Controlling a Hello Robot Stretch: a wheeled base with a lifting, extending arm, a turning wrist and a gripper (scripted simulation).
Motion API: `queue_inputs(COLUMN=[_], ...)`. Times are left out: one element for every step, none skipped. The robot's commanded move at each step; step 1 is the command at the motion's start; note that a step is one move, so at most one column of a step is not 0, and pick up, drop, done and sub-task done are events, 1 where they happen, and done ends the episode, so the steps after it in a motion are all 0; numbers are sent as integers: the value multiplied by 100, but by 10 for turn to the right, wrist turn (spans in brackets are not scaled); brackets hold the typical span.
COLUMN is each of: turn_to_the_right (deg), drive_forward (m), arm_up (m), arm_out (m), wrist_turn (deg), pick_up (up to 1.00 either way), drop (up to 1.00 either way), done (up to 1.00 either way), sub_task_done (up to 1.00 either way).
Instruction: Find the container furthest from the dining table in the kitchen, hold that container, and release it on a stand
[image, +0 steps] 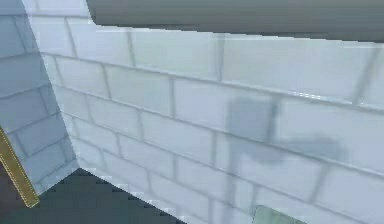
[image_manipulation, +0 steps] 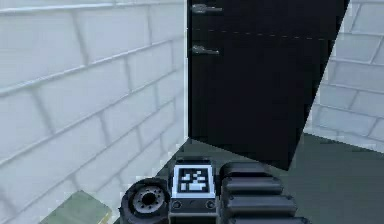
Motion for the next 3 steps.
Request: queue_inputs(turn_to_the_right=[-450, -150, 0], drive_forward=[0, 0, 100], arm_up=[0, 0, 0], arm_out=[0, 0, 0], wrist_turn=[0, 0, 0], pick_up=[0, 0, 0], drop=[0, 0, 0], done=[0, 0, 0], sub_task_done=[0, 0, 0])
